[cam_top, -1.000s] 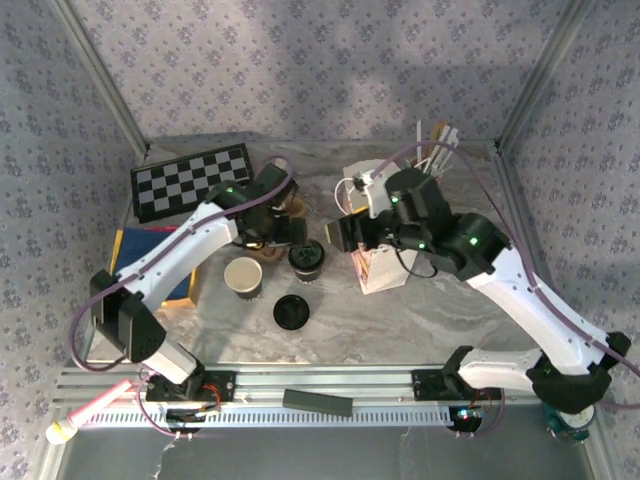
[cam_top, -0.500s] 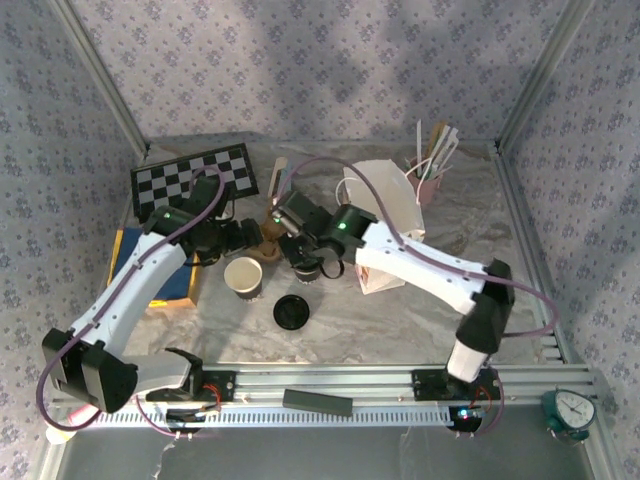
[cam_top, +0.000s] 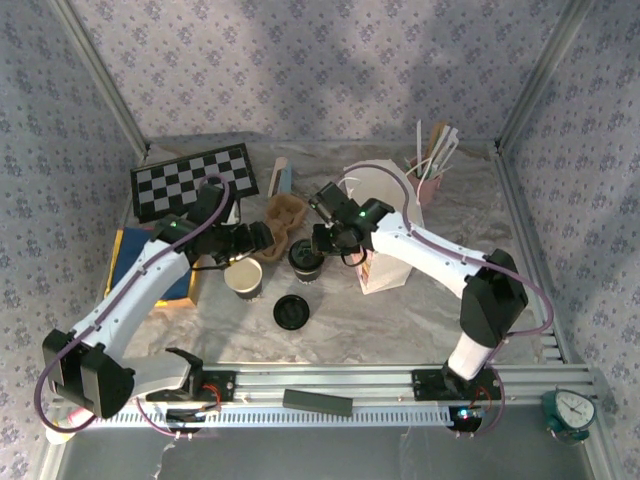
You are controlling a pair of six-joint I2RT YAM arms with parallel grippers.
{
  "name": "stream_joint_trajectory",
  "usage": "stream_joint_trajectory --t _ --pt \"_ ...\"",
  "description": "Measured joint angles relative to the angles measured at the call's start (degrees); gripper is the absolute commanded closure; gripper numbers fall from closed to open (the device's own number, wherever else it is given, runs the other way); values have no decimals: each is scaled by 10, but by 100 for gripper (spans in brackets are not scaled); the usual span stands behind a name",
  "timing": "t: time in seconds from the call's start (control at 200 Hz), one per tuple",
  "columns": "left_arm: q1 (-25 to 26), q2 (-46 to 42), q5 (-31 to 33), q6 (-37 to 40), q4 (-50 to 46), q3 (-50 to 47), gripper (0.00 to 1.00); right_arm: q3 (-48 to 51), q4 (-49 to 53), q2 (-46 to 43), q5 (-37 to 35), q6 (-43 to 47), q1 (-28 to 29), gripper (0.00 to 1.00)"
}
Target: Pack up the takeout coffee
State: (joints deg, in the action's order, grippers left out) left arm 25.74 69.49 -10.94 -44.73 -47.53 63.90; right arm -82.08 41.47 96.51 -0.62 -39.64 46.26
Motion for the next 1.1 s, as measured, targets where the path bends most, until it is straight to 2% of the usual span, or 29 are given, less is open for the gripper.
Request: stream_joint_trajectory --t 0.085,0.205,0.305,0.485,1.099 --pt "7 7 -22 -7 27 -9 27 8 -12 -5 11 -5 -4 61" --pt "14 35 -46 -10 56 -11 29 21 -34 -9 26 -15 -14 60" --pt "18 60 -58 -8 77 -11 31 35 -50 -11 37 -20 -24 54" --pt "24 95 -69 2 89 -9 34 45 -61 -11 52 -22 -32 51" --pt "48 151 -95 32 103 1 36 56 -71 -11 89 -21 -32 50"
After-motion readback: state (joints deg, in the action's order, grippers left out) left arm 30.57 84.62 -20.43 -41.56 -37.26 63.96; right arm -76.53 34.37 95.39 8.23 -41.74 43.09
